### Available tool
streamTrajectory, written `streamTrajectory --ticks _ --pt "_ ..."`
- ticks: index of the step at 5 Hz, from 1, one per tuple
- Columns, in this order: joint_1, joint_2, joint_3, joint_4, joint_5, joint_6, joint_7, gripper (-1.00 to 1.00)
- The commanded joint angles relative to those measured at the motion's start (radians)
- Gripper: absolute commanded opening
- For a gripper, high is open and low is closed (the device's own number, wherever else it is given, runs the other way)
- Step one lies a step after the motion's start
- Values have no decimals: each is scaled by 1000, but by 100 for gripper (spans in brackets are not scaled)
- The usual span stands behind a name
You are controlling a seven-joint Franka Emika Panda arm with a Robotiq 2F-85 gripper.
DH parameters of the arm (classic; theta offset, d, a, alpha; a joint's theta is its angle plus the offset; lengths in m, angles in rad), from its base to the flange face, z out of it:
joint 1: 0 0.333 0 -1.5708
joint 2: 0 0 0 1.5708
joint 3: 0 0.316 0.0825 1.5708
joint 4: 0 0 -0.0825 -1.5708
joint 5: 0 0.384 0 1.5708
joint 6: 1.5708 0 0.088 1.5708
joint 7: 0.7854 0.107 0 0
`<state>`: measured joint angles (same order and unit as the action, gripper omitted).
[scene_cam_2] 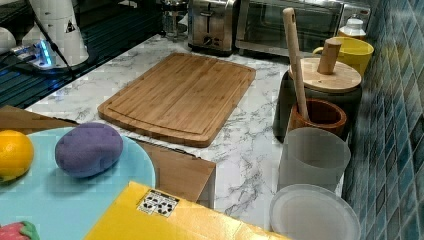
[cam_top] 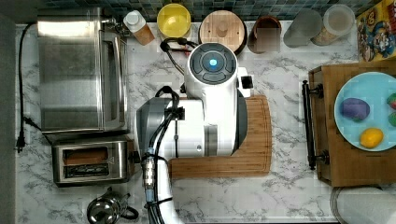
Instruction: Turn on the toaster.
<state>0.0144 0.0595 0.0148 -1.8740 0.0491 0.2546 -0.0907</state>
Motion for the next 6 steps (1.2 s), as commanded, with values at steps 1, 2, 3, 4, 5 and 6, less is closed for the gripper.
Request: streamTrajectory --ticks 1,2,3,4,5,6 --pt "1 -23 8 -38 38 39 -82 -100" --pt "24 -61 35 -108 48 98 -189 -100" --pt "41 -128 53 -200 117 188 -298 -100" --pt "54 -147 65 -249 184 225 -400 -100" --pt "68 -169 94 -302 216 250 -457 -100" --pt "101 -219 127 -354 214 239 -437 -100"
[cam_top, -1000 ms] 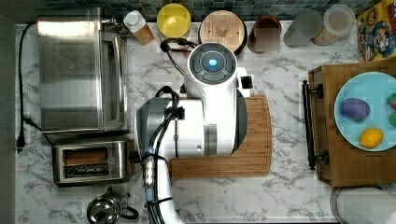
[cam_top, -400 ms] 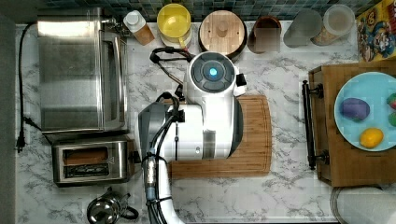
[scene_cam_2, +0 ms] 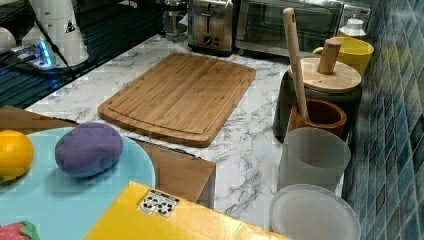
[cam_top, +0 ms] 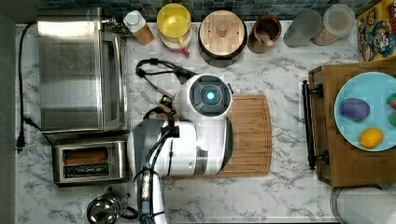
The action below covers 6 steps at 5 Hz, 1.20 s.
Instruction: Turn on the toaster.
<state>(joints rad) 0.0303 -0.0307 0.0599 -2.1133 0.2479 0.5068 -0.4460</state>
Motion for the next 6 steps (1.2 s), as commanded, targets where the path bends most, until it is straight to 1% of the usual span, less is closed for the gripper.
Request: streamTrajectory --ticks 1,2,3,4,5,6 --pt "82 -192 111 -192 64 17 -137 -100" --pt "112 -218 117 -240 66 13 -152 -100" --pt "117 -210 104 -276 79 31 -172 -100" --pt "134 -201 119 -299 80 37 -181 -100" --pt "161 -232 113 -348 117 71 -189 -100" --pt "182 -278 112 -381 184 105 -240 -100"
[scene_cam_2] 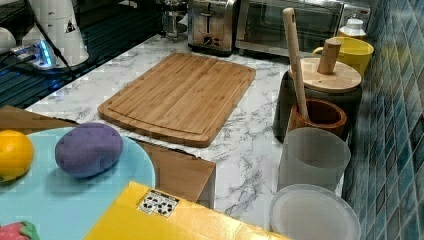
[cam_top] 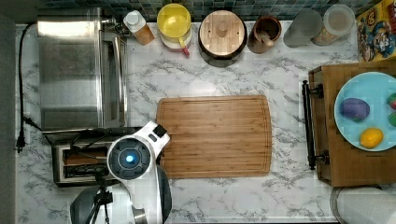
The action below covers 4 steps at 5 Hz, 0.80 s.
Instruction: Turn on the toaster.
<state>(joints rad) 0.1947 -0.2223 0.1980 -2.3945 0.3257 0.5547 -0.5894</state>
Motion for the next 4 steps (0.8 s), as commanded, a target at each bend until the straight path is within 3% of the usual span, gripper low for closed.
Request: streamTrajectory --ticks 1,4 --pt "32 -83 -14 -108 103 85 -103 -100" --pt "64 -29 -17 -100 136 146 -88 -100"
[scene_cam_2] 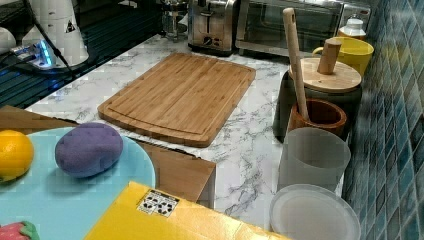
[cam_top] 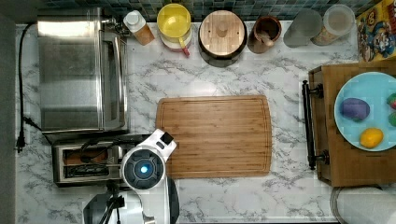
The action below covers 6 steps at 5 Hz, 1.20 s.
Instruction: Turn on the toaster.
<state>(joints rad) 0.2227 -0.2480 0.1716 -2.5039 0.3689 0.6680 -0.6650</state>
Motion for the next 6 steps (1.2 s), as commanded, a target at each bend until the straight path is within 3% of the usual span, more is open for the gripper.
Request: streamTrajectory --ticks 1,2,4,6 --pt "88 21 -46 22 53 44 22 -100" --pt "53 56 -6 41 59 46 23 -100" --pt "40 146 0 86 -8 30 75 -100" --pt "14 232 -9 90 -6 60 104 -100"
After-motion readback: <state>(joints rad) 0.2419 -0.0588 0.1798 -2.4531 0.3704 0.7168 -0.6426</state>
